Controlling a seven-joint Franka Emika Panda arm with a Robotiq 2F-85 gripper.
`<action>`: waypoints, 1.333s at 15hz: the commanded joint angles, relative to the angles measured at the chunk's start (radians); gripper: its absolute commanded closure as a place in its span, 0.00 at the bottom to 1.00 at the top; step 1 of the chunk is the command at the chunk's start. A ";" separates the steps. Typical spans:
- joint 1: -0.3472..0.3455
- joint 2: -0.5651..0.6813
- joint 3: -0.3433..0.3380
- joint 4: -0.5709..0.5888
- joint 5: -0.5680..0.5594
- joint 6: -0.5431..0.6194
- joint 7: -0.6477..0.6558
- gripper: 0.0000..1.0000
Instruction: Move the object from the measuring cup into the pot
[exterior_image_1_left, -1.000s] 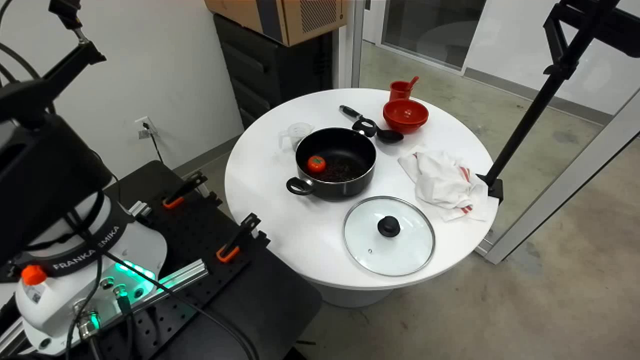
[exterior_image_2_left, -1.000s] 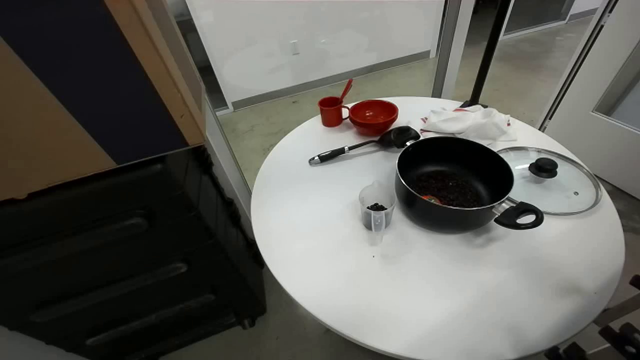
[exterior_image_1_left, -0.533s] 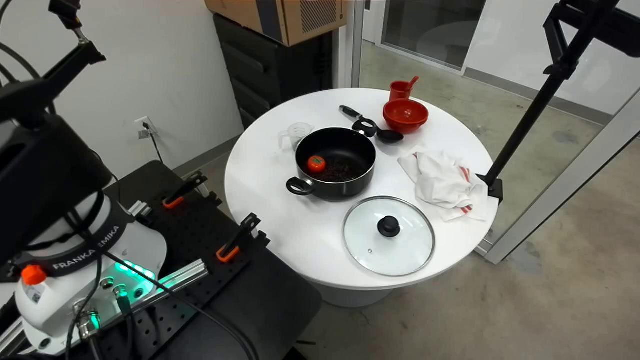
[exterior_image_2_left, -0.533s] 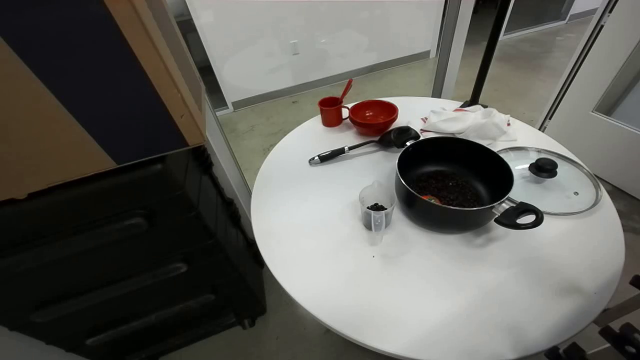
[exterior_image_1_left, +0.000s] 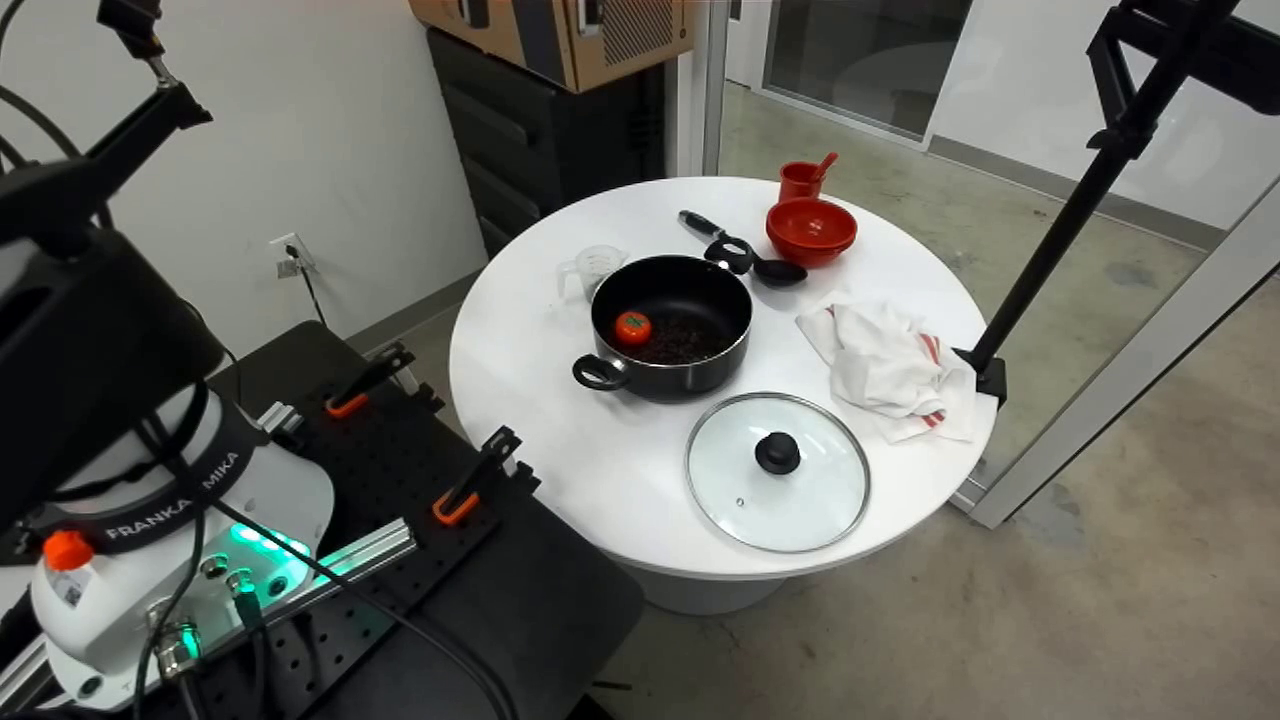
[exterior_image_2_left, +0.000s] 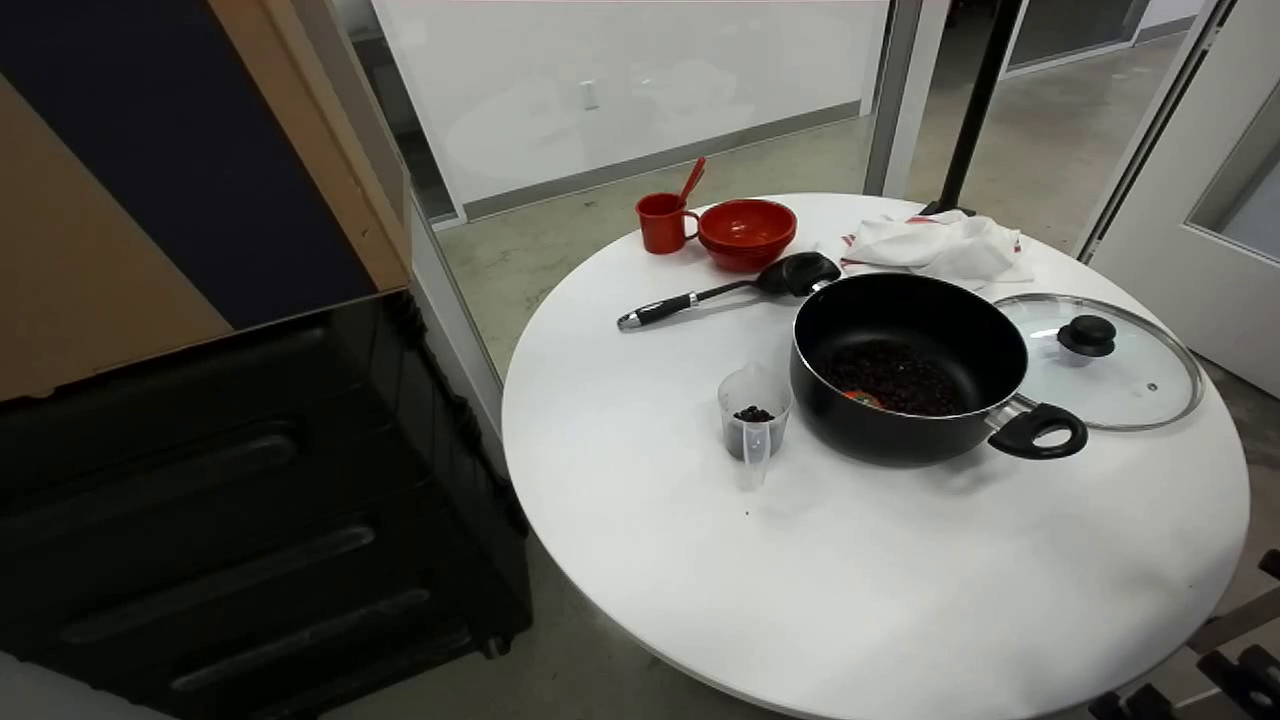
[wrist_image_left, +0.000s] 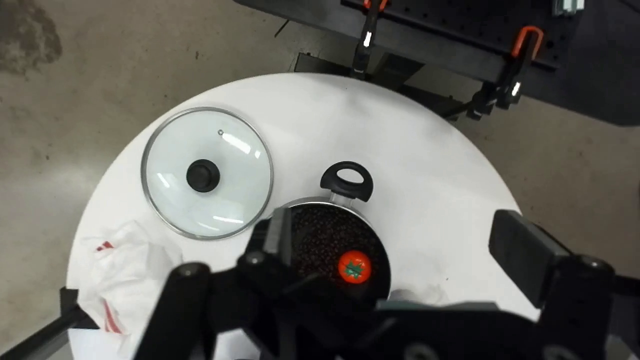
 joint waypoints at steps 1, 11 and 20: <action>0.048 -0.091 -0.021 -0.118 -0.055 0.020 -0.145 0.00; 0.052 -0.051 -0.007 -0.129 0.032 0.137 0.080 0.00; 0.004 0.126 0.116 -0.370 0.022 0.753 0.652 0.00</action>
